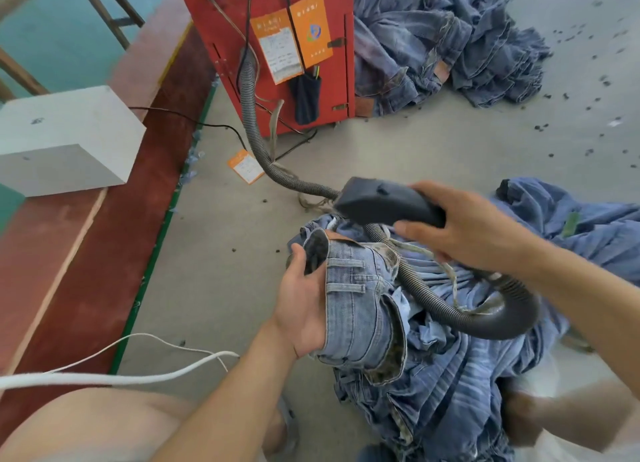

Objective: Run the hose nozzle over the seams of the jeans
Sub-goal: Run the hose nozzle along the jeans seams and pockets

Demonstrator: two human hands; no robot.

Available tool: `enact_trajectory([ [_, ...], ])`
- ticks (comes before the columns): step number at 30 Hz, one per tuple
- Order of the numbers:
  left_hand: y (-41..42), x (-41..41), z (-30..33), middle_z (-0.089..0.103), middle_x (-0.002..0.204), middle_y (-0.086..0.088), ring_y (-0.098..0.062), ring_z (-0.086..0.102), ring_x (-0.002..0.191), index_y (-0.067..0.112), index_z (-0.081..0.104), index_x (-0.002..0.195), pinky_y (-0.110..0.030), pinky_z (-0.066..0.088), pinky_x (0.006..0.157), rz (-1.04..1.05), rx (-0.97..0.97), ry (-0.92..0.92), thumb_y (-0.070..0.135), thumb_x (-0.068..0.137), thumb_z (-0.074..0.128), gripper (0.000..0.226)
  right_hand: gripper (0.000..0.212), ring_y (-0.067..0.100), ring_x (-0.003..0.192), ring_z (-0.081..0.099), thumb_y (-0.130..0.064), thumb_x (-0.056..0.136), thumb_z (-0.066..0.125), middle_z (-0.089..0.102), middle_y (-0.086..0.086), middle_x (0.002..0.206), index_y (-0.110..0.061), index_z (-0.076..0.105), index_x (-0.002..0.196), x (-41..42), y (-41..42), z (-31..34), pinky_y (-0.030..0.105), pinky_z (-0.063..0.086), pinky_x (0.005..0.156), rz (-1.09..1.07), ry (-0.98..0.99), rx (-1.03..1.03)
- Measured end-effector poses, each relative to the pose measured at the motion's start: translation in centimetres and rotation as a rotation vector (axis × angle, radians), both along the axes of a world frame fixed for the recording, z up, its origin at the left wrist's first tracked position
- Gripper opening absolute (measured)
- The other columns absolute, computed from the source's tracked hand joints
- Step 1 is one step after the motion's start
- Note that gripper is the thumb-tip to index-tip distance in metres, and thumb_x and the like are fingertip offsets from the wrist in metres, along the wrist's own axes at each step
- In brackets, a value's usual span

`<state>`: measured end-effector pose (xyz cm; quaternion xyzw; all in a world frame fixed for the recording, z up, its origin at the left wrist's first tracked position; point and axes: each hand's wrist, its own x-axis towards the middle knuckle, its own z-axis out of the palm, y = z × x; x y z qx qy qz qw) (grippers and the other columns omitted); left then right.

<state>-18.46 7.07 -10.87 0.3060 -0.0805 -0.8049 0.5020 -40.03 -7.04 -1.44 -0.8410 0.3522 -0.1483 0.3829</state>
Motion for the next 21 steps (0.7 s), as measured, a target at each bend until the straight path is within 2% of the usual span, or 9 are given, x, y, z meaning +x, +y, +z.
enact_trajectory([
  [3, -0.2, 0.0, 0.2, 0.046, 0.156, -0.025, -0.046, 0.044, 0.143, 0.01, 0.045, 0.154, -0.061, 0.033, 0.12, 0.011, 0.035, -0.096, 0.082, 0.095, 0.021, 0.097, 0.02, 0.012, 0.043, 0.062, -0.043, 0.095, 0.068, 0.068, -0.006, 0.061, -0.039, 0.056, 0.11, -1.8, -1.6, 0.4, 0.02, 0.046, 0.042, -0.064, 0.071, 0.018],
  [5, -0.6, -0.6, 0.4, 0.052, 0.15, -0.024, -0.044, 0.048, 0.14, 0.008, 0.053, 0.149, -0.06, 0.034, 0.119, 0.024, 0.079, -0.193, 0.074, 0.1, 0.032, 0.085, 0.019, 0.006, 0.043, 0.061, -0.043, 0.095, 0.067, 0.068, -0.017, 0.065, -0.041, 0.053, 0.107, -2.1, -1.7, 0.1, 0.016, 0.044, 0.043, -0.073, 0.131, -0.005],
  [7, -0.9, -1.3, 0.7, 0.06, 0.142, -0.023, -0.042, 0.056, 0.133, 0.007, 0.061, 0.141, -0.056, 0.045, 0.113, 0.026, 0.127, -0.3, 0.064, 0.1, 0.048, 0.071, 0.018, 0.003, 0.047, 0.062, -0.047, 0.094, 0.065, 0.066, -0.027, 0.068, -0.044, 0.05, 0.103, -1.8, -1.4, -0.2, 0.014, 0.044, 0.046, -0.064, 0.175, -0.032],
  [11, -1.4, -2.1, 0.8, 0.068, 0.134, -0.018, -0.037, 0.064, 0.124, 0.018, 0.067, 0.135, -0.053, 0.053, 0.104, 0.066, 0.111, -0.432, 0.042, 0.096, 0.07, 0.045, 0.02, 0.006, 0.048, 0.062, -0.056, 0.091, 0.063, 0.068, -0.022, 0.069, -0.047, 0.05, 0.104, -1.5, -0.8, 0.0, 0.017, 0.044, 0.044, -0.024, 0.184, -0.003],
  [13, -1.4, -2.6, 1.1, 0.074, 0.125, -0.008, -0.027, 0.07, 0.116, 0.033, 0.077, 0.118, -0.047, 0.056, 0.1, 0.073, 0.086, -0.525, 0.045, 0.087, 0.08, 0.033, 0.022, 0.008, 0.046, 0.062, -0.054, 0.091, 0.064, 0.068, -0.02, 0.07, -0.048, 0.051, 0.108, -1.5, -0.6, 0.3, 0.019, 0.046, 0.044, 0.008, 0.186, 0.033],
  [15, -1.5, -3.2, 1.4, 0.077, 0.116, 0.007, -0.012, 0.072, 0.112, 0.048, 0.079, 0.1, -0.037, 0.055, 0.1, 0.051, 0.04, -0.69, 0.057, 0.071, 0.087, 0.031, 0.026, 0.007, 0.048, 0.063, -0.054, 0.09, 0.065, 0.068, -0.023, 0.074, -0.047, 0.051, 0.111, -1.5, -0.2, 0.4, 0.019, 0.048, 0.046, 0.014, 0.204, 0.025],
  [16, -1.4, -3.4, 1.4, 0.077, 0.113, 0.013, -0.006, 0.071, 0.11, 0.05, 0.078, 0.098, -0.03, 0.054, 0.097, 0.038, 0.015, -0.746, 0.059, 0.068, 0.088, 0.032, 0.028, 0.005, 0.051, 0.064, -0.055, 0.089, 0.065, 0.068, -0.024, 0.075, -0.046, 0.051, 0.112, -1.3, 0.0, 0.2, 0.019, 0.047, 0.046, -0.012, 0.204, 0.007],
  [18, -1.4, -4.1, 1.1, 0.077, 0.111, 0.017, 0.002, 0.07, 0.106, 0.044, 0.078, 0.103, -0.017, 0.051, 0.088, 0.024, -0.031, -0.803, 0.054, 0.071, 0.089, 0.035, 0.037, -0.004, 0.06, 0.063, -0.059, 0.085, 0.066, 0.067, -0.015, 0.07, -0.041, 0.052, 0.113, -0.7, 0.4, -0.5, 0.017, 0.042, 0.045, -0.127, 0.183, -0.05],
  [21, -1.2, -5.1, 0.6, 0.079, 0.102, 0.015, 0.002, 0.072, 0.096, 0.042, 0.076, 0.105, -0.009, 0.05, 0.076, 0.011, -0.106, -0.871, 0.051, 0.073, 0.088, 0.036, 0.049, -0.007, 0.064, 0.06, -0.069, 0.079, 0.068, 0.062, -0.016, 0.075, -0.037, 0.05, 0.113, 0.4, 0.8, -1.5, 0.019, 0.037, 0.051, -0.223, 0.195, -0.102],
])
